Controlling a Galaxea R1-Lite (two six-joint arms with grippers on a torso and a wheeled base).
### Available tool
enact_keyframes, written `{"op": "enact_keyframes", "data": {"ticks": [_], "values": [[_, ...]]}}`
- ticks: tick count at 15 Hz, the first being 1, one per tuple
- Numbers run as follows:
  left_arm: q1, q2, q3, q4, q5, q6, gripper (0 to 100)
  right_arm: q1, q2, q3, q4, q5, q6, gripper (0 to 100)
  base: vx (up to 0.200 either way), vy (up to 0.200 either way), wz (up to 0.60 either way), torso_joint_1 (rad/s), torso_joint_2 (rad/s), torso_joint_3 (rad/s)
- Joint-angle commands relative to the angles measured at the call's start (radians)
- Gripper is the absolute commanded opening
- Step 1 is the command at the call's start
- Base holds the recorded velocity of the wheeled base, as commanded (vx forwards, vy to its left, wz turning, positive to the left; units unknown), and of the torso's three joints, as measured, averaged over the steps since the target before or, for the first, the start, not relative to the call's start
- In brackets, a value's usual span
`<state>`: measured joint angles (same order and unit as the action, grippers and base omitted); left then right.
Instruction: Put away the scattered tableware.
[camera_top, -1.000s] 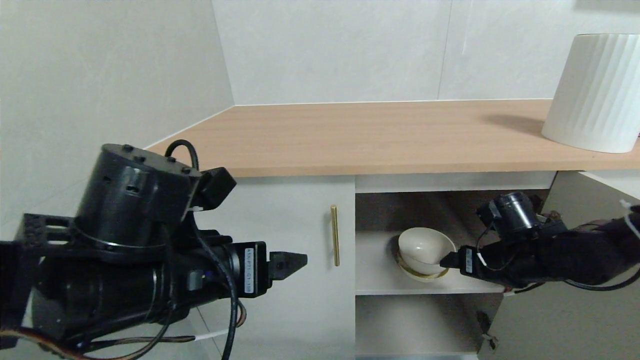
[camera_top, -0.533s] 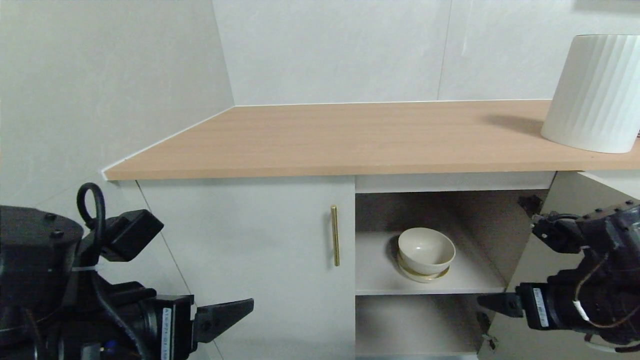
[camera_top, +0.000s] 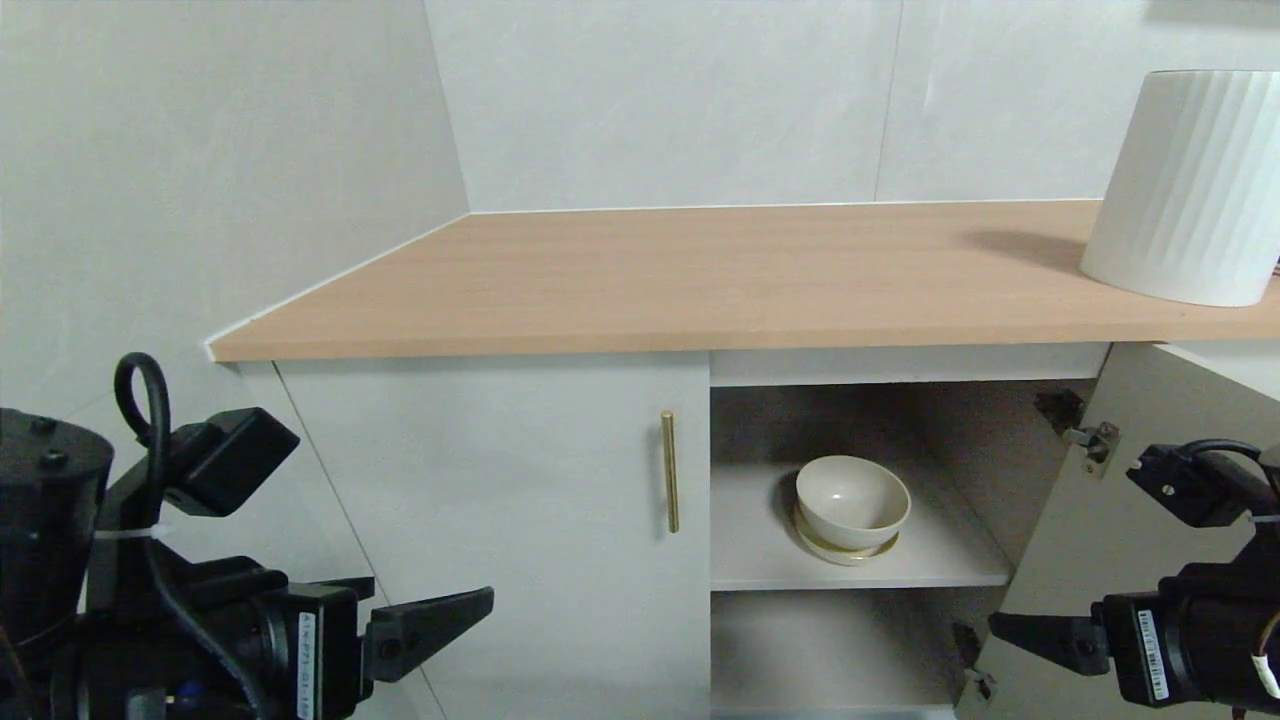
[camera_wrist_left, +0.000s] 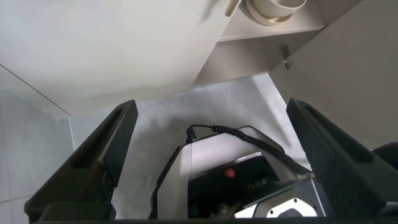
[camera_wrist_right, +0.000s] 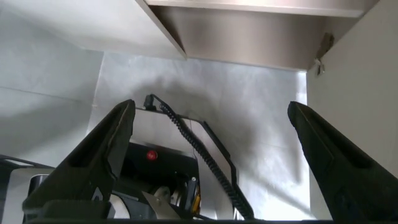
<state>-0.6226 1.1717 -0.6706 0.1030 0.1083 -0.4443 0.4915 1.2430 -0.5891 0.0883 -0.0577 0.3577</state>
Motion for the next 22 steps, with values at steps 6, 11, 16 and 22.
{"op": "enact_keyframes", "data": {"ticks": [6,11,16,22], "values": [[0.000,0.005,0.002,0.001,0.002,-0.002,100,0.019,0.016,0.006,0.001,-0.001,0.001,100,-0.200,0.000,0.00,0.002,0.00,0.001],[0.000,0.003,0.003,0.003,0.002,-0.002,100,0.019,0.016,0.006,0.004,-0.001,0.000,100,-0.200,0.000,0.00,0.000,0.00,0.002],[0.000,0.003,0.003,0.003,0.002,-0.002,100,0.019,0.015,0.006,0.005,-0.001,0.000,100,-0.160,0.000,0.00,0.003,0.00,0.001],[0.000,0.002,0.008,0.003,-0.001,-0.001,100,0.021,0.012,0.006,0.005,-0.001,0.000,100,0.000,0.000,0.00,0.000,0.00,0.000]]}}
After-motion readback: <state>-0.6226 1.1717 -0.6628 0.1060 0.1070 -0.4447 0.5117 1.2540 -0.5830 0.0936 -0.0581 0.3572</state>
